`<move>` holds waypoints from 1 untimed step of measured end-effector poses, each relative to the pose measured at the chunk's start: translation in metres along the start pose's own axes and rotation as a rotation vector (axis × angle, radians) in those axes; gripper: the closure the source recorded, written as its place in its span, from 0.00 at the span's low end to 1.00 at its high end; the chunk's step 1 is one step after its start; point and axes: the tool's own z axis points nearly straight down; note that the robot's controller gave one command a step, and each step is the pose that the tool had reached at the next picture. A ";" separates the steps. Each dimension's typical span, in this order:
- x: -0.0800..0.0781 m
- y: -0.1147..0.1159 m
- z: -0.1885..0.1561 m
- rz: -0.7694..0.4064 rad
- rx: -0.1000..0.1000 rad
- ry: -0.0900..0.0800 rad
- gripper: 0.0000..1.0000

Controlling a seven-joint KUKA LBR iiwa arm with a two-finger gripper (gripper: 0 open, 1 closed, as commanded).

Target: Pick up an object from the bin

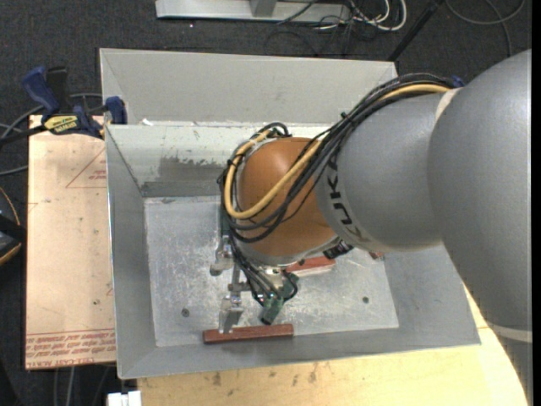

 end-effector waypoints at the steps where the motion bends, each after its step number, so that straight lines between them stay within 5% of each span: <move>1: -0.002 -0.001 -0.003 0.003 -0.001 -0.006 0.00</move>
Offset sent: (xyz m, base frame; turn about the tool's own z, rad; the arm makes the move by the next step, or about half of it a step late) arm -0.0054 -0.0522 -0.0666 -0.1226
